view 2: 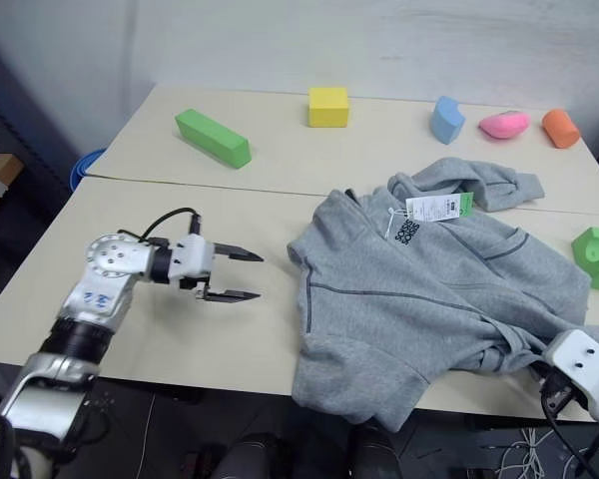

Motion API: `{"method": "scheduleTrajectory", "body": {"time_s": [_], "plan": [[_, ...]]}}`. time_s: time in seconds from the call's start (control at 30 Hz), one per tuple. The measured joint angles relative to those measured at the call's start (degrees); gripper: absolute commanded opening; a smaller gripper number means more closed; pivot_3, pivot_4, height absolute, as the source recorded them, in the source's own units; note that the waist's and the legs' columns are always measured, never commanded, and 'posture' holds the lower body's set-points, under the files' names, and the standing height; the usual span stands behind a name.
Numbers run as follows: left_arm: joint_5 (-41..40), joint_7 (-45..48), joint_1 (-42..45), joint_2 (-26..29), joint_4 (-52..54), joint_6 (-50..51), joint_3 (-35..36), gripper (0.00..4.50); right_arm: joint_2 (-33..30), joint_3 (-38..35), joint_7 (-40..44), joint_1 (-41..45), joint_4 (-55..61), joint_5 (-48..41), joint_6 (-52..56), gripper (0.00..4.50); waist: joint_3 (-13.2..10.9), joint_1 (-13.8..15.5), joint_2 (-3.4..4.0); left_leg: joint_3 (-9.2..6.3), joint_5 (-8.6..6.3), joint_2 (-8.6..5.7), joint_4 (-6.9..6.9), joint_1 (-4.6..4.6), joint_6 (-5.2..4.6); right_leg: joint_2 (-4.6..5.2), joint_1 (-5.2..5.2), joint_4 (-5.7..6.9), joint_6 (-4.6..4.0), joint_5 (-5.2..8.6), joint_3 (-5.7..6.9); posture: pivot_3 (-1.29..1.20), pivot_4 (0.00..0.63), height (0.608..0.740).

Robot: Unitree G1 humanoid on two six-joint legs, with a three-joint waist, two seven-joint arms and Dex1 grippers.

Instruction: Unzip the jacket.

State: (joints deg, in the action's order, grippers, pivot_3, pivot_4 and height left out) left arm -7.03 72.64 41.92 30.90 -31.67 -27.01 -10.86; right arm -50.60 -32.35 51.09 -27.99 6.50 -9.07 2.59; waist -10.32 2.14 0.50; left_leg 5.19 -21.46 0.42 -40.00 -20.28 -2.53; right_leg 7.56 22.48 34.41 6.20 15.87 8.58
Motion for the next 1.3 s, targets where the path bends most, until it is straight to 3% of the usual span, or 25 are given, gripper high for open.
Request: {"method": "scheduleTrajectory", "body": {"time_s": [0.13, 0.37, 0.53, 0.73, 0.77, 0.9, 1.03, 1.17, 1.3], "plan": [[4.03, -3.06, 6.00, -7.99, -11.89, -13.57, -1.72, 3.23, 1.19, 0.10, -0.51, -0.32, 1.72, -0.02, 0.47, 0.00, -0.09, 0.13, -0.15, 0.07, 0.00, 0.01, -0.02, -0.06, -0.03, -0.02, 0.07, -0.02, 0.08, -0.04, 0.02, 0.00, 0.150, 0.740], [15.88, -19.21, 14.97, -13.61, -28.20, -26.91, -3.73, 3.23, 2.96, 0.24, -1.10, -1.31, 4.03, -0.03, 1.69, 0.00, -0.11, -0.14, -0.18, 0.11, -0.03, 0.04, 0.00, -0.03, -0.08, -0.02, 0.07, -0.04, 0.11, -0.06, 0.02, 0.00, 0.150, 0.740], [19.55, -24.35, 16.30, -16.45, -34.79, -27.20, -5.11, 2.11, 3.43, 0.26, -1.45, -1.52, 4.65, -0.03, 2.29, 0.00, -0.11, -0.41, -0.19, 0.11, -0.05, 0.05, 0.00, -0.04, -0.12, -0.01, 0.08, -0.05, 0.12, -0.07, 0.02, 0.00, 0.150, 0.740], [17.29, -17.76, 15.04, -15.96, -36.14, -25.50, -4.35, 0.24, 3.63, 0.25, -1.72, -1.61, 5.05, -0.11, 2.34, 0.00, -0.11, -0.67, -0.19, 0.11, -0.05, 0.07, 0.00, -0.02, -0.12, -0.01, 0.09, -0.03, 0.12, -0.07, 0.03, 0.00, 0.150, 0.740], [15.68, -15.22, 13.35, -15.24, -35.06, -24.97, -3.59, 0.01, 3.70, 0.25, -1.77, -1.56, 5.08, -0.22, 2.18, 0.00, -0.10, -0.71, -0.18, 0.11, -0.05, 0.08, 0.00, -0.01, -0.12, -0.01, 0.09, -0.03, 0.12, -0.07, 0.03, 0.00, 0.150, 0.740], [9.59, -6.74, 7.01, -11.86, -26.31, -22.27, -2.54, 0.01, 3.71, 0.19, -2.00, -1.04, 4.00, 0.04, 1.05, 0.00, -0.05, -1.30, -0.09, 0.16, -0.07, 0.17, 0.02, 0.08, -0.07, -0.05, 0.08, 0.01, 0.11, -0.06, -0.01, 0.00, 0.150, 0.740], [2.51, -0.23, -4.61, -6.11, -7.59, -11.44, -2.54, 0.01, 3.08, 0.07, -2.02, 1.30, 1.68, 0.14, -0.36, 0.00, 0.04, -2.37, 0.09, 0.16, -0.09, 0.23, 0.05, 0.14, -0.04, -0.06, 0.07, 0.05, 0.08, -0.05, -0.07, 0.00, 0.150, 0.740], [-2.53, 0.83, -19.97, 1.57, 16.33, 3.55, -2.99, 0.01, 1.59, 0.43, -1.45, 4.19, -0.61, 0.07, -3.04, 0.00, 0.03, -2.67, 0.13, 0.13, -0.11, 0.29, 0.03, 0.14, 0.00, -0.05, 0.07, 0.07, 0.04, -0.02, -0.39, 0.00, 0.150, 0.740], [-5.73, -2.84, -27.92, 5.16, 30.85, 16.30, -2.03, 0.01, 1.00, 0.68, -0.46, 6.22, -2.53, 0.01, -4.77, 0.00, 0.02, -1.70, 0.13, 0.09, -0.09, 0.22, -0.07, 0.14, -0.04, 0.01, 0.00, 0.07, 0.03, -0.02, -0.69, 0.00, 0.150, 0.740]]}}
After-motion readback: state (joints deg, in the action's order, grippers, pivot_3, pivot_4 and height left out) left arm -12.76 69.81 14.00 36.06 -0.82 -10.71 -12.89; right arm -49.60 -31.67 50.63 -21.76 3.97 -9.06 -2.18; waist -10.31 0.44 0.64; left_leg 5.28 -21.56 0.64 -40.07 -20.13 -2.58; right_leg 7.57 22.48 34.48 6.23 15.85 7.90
